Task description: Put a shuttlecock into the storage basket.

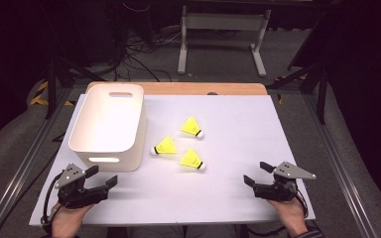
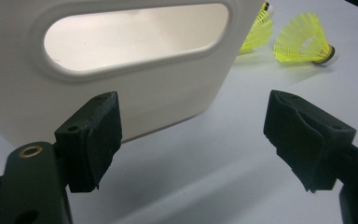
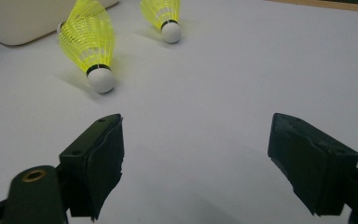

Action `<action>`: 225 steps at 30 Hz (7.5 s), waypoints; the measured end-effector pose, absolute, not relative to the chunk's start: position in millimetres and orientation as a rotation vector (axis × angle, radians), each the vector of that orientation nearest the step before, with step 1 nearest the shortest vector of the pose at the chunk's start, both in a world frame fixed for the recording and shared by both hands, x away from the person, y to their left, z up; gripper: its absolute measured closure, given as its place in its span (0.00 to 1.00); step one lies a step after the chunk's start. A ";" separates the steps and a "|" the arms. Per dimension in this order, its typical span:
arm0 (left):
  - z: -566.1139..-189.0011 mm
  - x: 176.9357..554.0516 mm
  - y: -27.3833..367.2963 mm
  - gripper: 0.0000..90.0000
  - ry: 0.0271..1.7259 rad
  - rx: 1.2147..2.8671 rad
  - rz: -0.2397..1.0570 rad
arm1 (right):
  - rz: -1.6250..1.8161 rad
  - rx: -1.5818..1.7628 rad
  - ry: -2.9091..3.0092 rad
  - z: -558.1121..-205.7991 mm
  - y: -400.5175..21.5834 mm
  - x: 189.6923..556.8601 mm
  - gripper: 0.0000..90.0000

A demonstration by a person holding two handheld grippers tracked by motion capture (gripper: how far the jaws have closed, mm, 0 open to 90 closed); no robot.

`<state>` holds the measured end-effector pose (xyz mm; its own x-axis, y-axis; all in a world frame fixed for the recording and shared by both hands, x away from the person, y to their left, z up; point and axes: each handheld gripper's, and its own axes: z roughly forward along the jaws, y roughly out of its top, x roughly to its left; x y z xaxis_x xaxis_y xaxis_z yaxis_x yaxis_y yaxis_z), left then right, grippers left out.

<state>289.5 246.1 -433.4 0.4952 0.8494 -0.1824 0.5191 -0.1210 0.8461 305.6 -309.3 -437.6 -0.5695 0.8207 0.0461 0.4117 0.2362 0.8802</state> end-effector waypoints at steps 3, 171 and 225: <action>-433.3 288.9 245.9 0.22 1.156 1.783 0.432 | 1.285 1.132 2.083 -437.5 -309.4 305.4 0.21; -398.3 345.1 83.4 0.24 0.994 1.932 0.273 | 1.271 1.161 2.107 -440.2 -310.8 308.1 0.19; -378.0 380.1 47.1 0.33 1.038 2.201 0.134 | 1.247 1.151 2.120 -440.7 -309.0 308.3 0.20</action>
